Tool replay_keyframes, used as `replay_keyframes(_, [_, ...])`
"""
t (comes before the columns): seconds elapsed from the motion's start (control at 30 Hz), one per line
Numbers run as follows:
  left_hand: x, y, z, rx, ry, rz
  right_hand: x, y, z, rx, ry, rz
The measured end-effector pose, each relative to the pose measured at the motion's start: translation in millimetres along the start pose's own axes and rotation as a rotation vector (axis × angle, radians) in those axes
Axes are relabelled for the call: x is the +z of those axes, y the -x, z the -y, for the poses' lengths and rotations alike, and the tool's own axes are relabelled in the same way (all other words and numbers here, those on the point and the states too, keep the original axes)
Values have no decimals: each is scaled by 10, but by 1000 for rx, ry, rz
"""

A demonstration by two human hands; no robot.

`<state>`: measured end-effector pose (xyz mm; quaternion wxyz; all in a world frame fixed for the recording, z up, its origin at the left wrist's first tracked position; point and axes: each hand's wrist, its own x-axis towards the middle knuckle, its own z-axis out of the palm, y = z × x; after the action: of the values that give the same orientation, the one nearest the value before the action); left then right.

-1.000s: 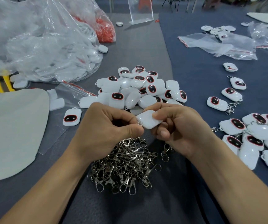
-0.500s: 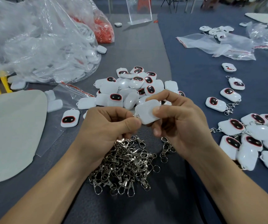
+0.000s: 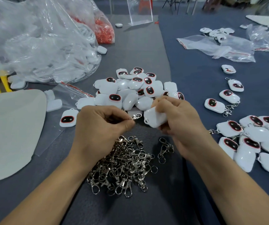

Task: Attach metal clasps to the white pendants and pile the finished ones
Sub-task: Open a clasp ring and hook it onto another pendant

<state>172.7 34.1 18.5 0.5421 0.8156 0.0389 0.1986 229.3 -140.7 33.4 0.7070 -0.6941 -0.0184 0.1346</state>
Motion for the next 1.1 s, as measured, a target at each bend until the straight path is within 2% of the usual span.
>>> replay_keyframes(0.1, [2, 14, -4, 36, -73, -34, 52, 40, -54, -107, 200, 53])
replay_keyframes(0.23, [1, 13, -18, 63, -73, -4, 56, 71, -81, -324, 472, 39])
replay_keyframes(0.37, [1, -14, -13, 21, 26, 64, 64, 103, -71, -377, 512, 68])
replay_keyframes(0.5, [-14, -28, 1, -30, 146, 93, 62, 109, -75, -448, 454, 34])
replay_keyframes(0.63, [-20, -10, -20, -8, 161, 148, 42, 130, -66, -579, 605, -62])
replay_keyframes(0.83, [7, 0, -1, -94, 122, 216, 30, 148, -28, -809, 817, -59])
replay_keyframes(1.1, [0, -7, 21, -127, 113, 245, 20, 140, -42, -826, 844, -14])
